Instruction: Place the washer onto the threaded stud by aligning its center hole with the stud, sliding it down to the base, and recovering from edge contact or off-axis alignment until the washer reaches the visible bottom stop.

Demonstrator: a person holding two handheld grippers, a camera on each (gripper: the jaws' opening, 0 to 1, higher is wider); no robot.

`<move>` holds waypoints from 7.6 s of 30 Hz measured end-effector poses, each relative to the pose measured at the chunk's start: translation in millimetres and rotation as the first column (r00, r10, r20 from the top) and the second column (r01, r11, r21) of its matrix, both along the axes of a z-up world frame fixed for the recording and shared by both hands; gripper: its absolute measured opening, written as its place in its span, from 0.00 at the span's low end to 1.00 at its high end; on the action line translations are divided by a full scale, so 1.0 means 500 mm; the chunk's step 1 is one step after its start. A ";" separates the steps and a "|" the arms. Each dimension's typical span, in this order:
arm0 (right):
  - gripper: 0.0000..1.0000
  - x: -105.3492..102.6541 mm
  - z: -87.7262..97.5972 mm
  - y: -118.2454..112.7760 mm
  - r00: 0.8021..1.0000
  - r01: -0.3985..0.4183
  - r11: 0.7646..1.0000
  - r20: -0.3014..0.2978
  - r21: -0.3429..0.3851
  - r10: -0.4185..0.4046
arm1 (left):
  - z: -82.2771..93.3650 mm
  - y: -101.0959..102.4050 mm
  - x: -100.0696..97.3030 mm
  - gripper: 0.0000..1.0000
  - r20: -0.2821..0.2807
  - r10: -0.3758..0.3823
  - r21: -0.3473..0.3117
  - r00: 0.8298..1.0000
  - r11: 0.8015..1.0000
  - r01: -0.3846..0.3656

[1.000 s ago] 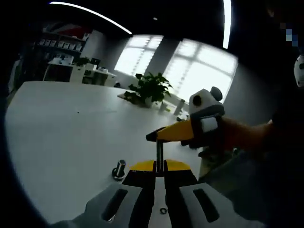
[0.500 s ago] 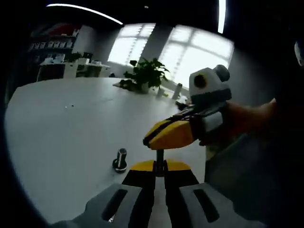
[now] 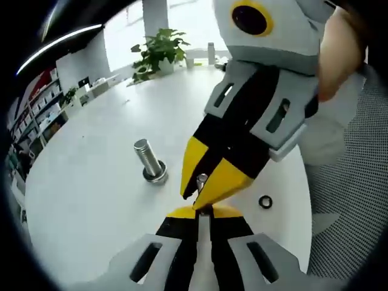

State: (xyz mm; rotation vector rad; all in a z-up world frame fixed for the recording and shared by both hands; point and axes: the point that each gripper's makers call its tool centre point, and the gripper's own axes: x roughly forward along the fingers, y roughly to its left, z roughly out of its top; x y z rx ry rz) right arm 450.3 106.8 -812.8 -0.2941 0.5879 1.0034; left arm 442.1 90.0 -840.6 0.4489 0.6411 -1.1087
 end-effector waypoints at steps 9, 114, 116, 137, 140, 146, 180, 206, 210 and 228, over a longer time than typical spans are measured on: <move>0.08 -0.007 -0.018 -0.002 1.000 -0.015 0.999 0.001 -0.037 0.015 | -0.018 -0.002 -0.007 0.04 -0.026 0.035 -0.029 0.999 0.999 -0.036; 0.13 -0.147 -0.102 -0.077 0.881 -0.467 0.814 -0.257 -0.346 0.396 | 0.244 0.221 -0.210 0.37 -0.012 0.623 -0.159 0.782 0.771 -0.617; 0.12 -0.147 -0.109 -0.078 0.880 -0.471 0.804 -0.254 -0.363 0.401 | 0.245 0.221 -0.210 0.36 -0.009 0.622 -0.160 0.783 0.772 -0.615; 0.05 -0.140 -0.107 -0.072 0.869 -0.492 0.766 -0.191 -0.413 0.456 | 0.241 0.220 -0.212 0.33 -0.021 0.620 -0.153 0.784 0.773 -0.615; 0.05 -0.125 -0.104 -0.075 0.888 -0.459 0.787 -0.188 -0.413 0.419 | 0.242 0.221 -0.211 0.33 -0.021 0.623 -0.155 0.782 0.771 -0.618; 0.05 -0.100 -0.071 -0.066 0.924 -0.381 0.862 -0.170 -0.336 0.343 | 0.241 0.221 -0.211 0.33 -0.023 0.622 -0.156 0.782 0.771 -0.618; 0.05 -0.012 0.035 -0.020 0.977 -0.187 0.960 0.067 -0.207 0.205 | 0.232 0.219 -0.216 0.30 -0.035 0.613 -0.131 0.790 0.780 -0.611; 0.06 -0.015 0.023 -0.021 0.976 -0.195 0.957 0.057 -0.216 0.212 | 0.231 0.216 -0.218 0.28 -0.045 0.607 -0.130 0.793 0.784 -0.607; 0.05 -0.013 0.029 -0.017 0.975 -0.195 0.958 0.068 -0.210 0.213 | 0.230 0.215 -0.219 0.28 -0.047 0.606 -0.129 0.794 0.785 -0.606; 0.07 -0.012 0.030 -0.020 0.975 -0.192 0.958 0.070 -0.214 0.211 | 0.229 0.216 -0.220 0.27 -0.047 0.604 -0.125 0.796 0.787 -0.604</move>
